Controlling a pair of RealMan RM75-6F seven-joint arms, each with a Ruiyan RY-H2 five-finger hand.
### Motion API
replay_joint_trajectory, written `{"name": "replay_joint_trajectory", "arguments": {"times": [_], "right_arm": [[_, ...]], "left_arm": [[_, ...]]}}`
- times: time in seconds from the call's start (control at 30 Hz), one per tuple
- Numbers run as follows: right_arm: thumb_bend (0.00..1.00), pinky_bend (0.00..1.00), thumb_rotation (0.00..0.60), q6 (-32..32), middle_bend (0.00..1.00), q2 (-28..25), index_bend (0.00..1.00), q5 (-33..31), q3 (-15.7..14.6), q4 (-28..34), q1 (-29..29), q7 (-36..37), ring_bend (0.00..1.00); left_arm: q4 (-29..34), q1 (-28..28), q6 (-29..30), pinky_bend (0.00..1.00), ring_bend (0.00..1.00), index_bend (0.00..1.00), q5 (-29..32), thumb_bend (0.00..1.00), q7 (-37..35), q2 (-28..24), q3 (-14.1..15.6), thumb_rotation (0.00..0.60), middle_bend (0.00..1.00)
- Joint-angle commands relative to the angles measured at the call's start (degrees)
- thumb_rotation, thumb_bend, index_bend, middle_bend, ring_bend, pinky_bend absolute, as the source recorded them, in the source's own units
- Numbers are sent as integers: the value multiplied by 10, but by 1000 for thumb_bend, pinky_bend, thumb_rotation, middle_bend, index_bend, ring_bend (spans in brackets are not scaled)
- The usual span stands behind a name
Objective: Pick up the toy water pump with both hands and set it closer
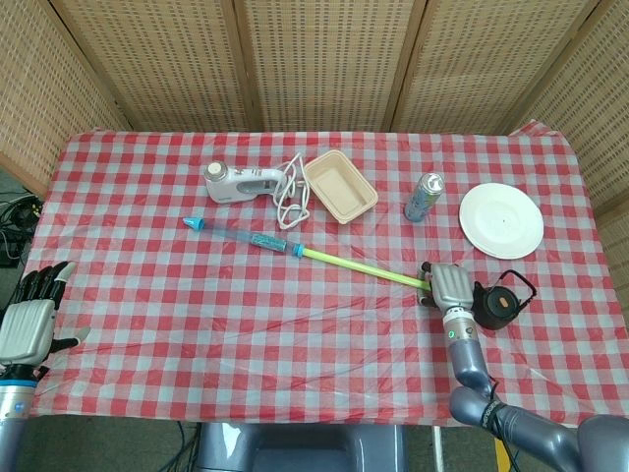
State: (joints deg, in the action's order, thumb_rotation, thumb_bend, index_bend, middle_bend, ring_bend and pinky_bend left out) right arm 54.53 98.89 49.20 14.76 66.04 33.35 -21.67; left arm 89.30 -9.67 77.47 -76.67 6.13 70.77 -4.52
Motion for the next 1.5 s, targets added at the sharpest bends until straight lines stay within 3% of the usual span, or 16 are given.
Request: {"name": "replay_joint_trajectory", "arguments": {"times": [0.03,0.27,0.43,0.6,0.83,1.2,1.5], "right_arm": [[509,425,600,6,994,1,617,5,0,0,-2,6,941],[522,425,600,33,1000,-6,726,38,3,20,-8,34,956],[526,425,600,56,1000,-32,767,67,10,74,-17,63,957],[531,425,600,54,1000,-72,783,77,25,139,-28,115,957],[527,425,600,45,1000,-112,800,84,29,187,-34,146,957],[518,425,600,33,1000,-161,801,168,12,201,-37,222,957],[517,425,600,29,1000,-178,800,211,-5,201,-33,259,957]], "left_arm": [[0,0,1,0,0,0,-1,194,0,0,0,600,0],[-1,0,2,0,0,0,-1,195,-1,1,0,600,0],[-1,0,1,0,0,0,0,196,-1,1,0,600,0],[1,1,3,0,0,0,-2,195,-3,0,0,600,0],[5,2,3,0,0,0,-2,195,-7,-3,0,600,0],[41,-11,8,0,0,11,-12,196,-2,-27,-16,600,0],[93,-55,-32,0,0,22,25,198,44,-79,-58,600,0]]}}
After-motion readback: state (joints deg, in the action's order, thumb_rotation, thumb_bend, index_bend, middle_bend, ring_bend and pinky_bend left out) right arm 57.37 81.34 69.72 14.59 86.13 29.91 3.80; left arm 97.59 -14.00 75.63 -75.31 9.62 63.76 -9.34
